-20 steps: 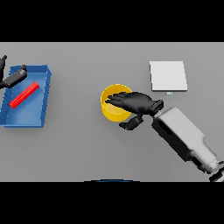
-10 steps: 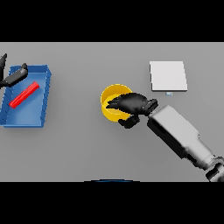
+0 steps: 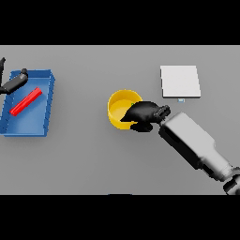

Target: Pick up the red beaker and tilt it to pour out 1 green nut into yellow bowl. Pick up the yellow bowl and place it on the metallic measuring scale.

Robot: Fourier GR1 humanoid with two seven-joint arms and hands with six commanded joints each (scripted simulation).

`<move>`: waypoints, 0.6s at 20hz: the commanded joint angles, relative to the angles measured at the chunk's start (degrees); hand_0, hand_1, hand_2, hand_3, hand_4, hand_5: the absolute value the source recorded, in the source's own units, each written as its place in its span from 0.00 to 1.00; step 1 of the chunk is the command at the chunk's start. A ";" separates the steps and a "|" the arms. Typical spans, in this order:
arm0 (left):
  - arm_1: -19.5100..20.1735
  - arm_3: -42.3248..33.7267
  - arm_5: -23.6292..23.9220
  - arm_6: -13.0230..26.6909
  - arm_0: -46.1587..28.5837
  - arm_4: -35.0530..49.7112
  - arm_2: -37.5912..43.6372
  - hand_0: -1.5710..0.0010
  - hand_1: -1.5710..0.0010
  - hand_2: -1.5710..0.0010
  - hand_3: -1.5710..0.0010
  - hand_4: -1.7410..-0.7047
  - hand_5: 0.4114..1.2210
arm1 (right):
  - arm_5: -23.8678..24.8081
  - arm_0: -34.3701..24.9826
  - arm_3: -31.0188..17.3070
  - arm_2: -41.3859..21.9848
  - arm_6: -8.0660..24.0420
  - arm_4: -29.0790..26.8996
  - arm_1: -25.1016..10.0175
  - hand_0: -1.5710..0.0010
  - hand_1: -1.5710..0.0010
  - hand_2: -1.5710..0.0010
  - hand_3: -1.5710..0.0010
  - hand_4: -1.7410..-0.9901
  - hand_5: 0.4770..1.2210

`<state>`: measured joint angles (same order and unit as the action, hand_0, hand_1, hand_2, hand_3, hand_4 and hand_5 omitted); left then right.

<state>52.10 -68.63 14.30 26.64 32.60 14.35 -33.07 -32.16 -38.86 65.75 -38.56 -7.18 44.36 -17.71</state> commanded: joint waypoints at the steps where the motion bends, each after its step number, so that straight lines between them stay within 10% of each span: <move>1: 0.23 -1.02 0.42 0.27 -0.22 -0.18 -0.20 1.00 1.00 1.00 1.00 0.91 0.39 | -0.63 -0.06 0.44 0.05 0.49 -0.19 -0.20 0.09 0.10 0.14 0.26 0.06 0.95; 12: 0.74 -1.19 0.43 0.95 0.06 -0.54 -0.28 1.00 1.00 1.00 1.00 0.91 0.38 | -6.51 -2.19 11.55 4.43 4.47 -4.73 -6.27 0.01 0.01 0.03 0.14 0.02 1.00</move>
<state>52.84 -69.82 14.71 27.58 32.65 13.82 -33.36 -38.64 -41.12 77.31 -34.11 -2.62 39.62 -24.02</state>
